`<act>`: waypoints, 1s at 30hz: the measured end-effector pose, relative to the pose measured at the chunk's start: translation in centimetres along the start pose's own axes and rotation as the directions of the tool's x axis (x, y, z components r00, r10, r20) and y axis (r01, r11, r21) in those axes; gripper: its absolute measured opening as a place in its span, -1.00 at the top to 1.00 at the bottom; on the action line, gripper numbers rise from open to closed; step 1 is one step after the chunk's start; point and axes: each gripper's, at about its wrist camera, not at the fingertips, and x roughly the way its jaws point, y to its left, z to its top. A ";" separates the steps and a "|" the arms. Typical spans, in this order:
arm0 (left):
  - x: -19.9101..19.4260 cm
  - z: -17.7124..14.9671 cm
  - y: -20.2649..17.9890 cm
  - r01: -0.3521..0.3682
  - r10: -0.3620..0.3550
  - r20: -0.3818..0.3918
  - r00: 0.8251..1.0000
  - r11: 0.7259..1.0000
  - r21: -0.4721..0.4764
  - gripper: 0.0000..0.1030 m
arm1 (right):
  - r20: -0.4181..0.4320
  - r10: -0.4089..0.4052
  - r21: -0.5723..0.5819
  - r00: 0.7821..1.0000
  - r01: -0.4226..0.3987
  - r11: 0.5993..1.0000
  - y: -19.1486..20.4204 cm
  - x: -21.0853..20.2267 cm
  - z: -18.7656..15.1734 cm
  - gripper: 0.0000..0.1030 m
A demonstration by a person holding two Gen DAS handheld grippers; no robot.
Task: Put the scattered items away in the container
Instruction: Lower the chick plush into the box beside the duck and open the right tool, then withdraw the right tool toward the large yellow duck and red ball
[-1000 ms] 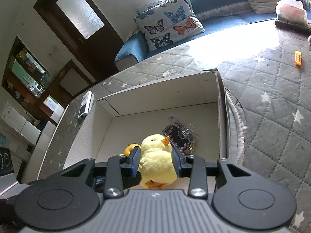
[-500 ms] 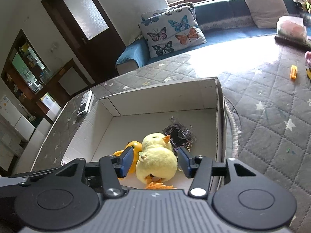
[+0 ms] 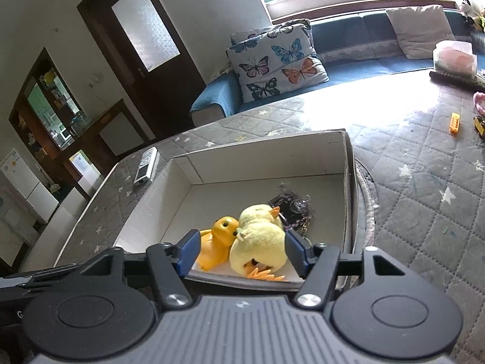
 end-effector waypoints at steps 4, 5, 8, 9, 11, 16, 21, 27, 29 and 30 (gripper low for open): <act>-1.1 -0.9 0.2 -0.009 0.009 0.013 1.000 1.000 -0.003 0.17 | 0.018 0.003 -0.013 1.000 -0.003 1.000 0.6 -0.8 -0.7 -0.37; -1.4 -1.2 0.3 -0.013 0.013 0.016 1.000 1.000 -0.004 0.17 | 0.022 0.005 -0.016 1.000 -0.005 1.000 0.7 -1.0 -0.8 -0.38; -2.2 -2.0 0.5 -0.023 0.023 0.023 0.999 1.000 -0.007 0.17 | 0.030 0.009 -0.033 0.999 -0.008 0.999 1.3 -1.6 -1.3 -0.45; -2.5 -2.2 0.6 -0.026 0.026 0.025 0.999 1.000 -0.008 0.17 | 0.033 0.010 -0.040 0.999 -0.008 0.999 1.4 -1.8 -1.4 -0.46; -2.9 -2.7 0.8 -0.032 0.032 0.027 0.999 0.999 -0.016 0.17 | 0.039 0.007 -0.055 0.999 -0.005 0.998 1.8 -2.1 -1.8 -0.49; -3.9 -3.9 1.2 -0.044 0.045 0.032 0.998 0.999 -0.029 0.17 | 0.030 0.024 -0.056 0.999 -0.022 0.998 2.4 -2.2 -2.8 -0.52; -4.8 -5.0 1.5 -0.055 0.057 0.035 0.998 0.998 -0.040 0.17 | 0.015 0.029 -0.070 0.999 -0.027 0.997 3.0 -2.1 -3.8 -0.60; -6.1 -6.7 1.9 -0.069 0.071 0.040 0.997 0.996 -0.054 0.17 | -0.009 0.038 -0.079 0.999 -0.039 0.996 3.6 -2.0 -4.8 -0.61; -6.6 -7.3 2.2 -0.073 0.076 0.037 0.996 0.995 -0.067 0.17 | -0.017 0.044 -0.082 0.999 -0.045 0.996 3.7 -1.8 -5.0 -0.61; -6.9 -7.5 2.4 -0.075 0.078 0.036 0.996 0.995 -0.070 0.17 | -0.022 0.046 -0.084 0.999 -0.048 0.995 3.8 -1.8 -5.2 -0.61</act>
